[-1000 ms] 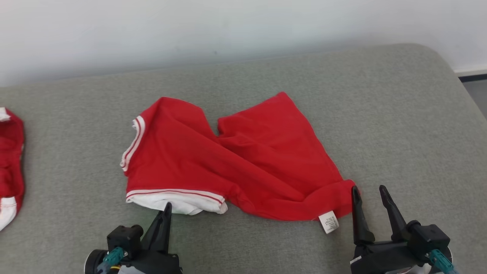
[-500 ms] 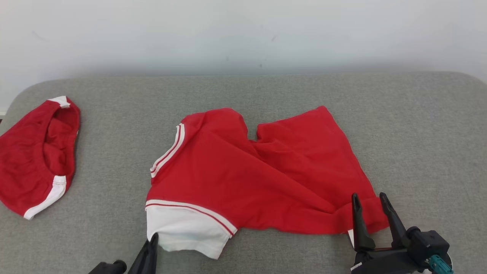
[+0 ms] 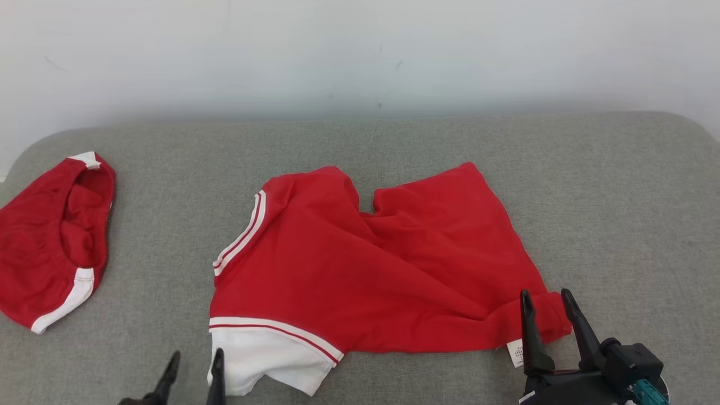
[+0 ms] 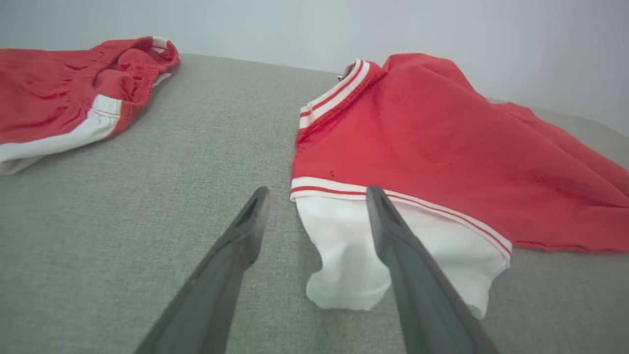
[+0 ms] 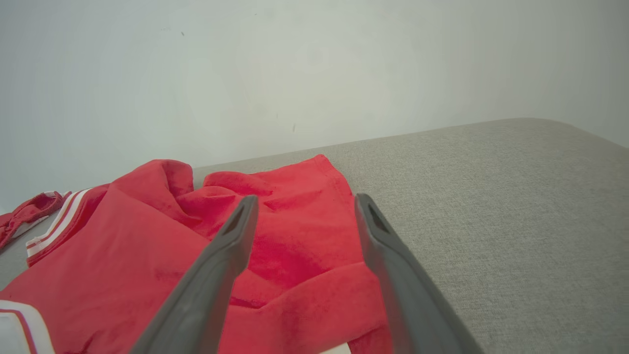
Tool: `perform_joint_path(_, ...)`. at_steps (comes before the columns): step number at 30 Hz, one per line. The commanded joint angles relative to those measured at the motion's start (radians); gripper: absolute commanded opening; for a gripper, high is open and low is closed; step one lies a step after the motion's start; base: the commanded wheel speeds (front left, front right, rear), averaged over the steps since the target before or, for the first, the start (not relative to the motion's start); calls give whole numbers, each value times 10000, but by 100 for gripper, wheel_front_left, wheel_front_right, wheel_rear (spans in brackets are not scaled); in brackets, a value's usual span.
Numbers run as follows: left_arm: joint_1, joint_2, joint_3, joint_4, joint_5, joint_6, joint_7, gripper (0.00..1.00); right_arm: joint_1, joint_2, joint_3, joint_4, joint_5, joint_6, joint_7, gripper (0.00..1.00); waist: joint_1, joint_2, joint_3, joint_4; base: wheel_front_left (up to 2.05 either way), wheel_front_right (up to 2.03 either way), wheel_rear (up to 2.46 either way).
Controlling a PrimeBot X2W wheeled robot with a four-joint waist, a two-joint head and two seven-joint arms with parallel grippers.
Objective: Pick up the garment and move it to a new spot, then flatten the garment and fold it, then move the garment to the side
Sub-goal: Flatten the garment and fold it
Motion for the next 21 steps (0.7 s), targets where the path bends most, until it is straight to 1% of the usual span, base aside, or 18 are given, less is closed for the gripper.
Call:
perform_joint_path(1,-91,-40,163,-186,150,87,-88,100,82,34,2,-16,-43,-23,-7,100,0,0,-49,-56,0,0,0)
perform_joint_path(5,2,-215,922,-1144,509,172,-92,100,115,32,1,-27,-60,-23,-7,100,0,0,-127,-140,0,0,0)
perform_joint_path(10,288,-496,1933,-2016,1016,-23,-97,100,184,32,-52,-31,-98,-23,-7,100,0,0,-254,-237,0,0,0)
perform_joint_path(14,538,-713,2553,-2334,1343,-181,-99,100,270,31,-129,-6,-123,-23,-7,100,0,0,-393,-280,0,0,0)
perform_joint_path(16,691,-762,2692,-2375,1689,-273,-99,100,330,31,-155,11,-127,-23,-7,100,0,0,-478,-296,0,0,0)
perform_joint_path(21,1012,-983,3140,-2354,1876,-407,-100,100,564,31,-218,40,-60,-23,-7,100,0,0,-641,-328,0,0,0)
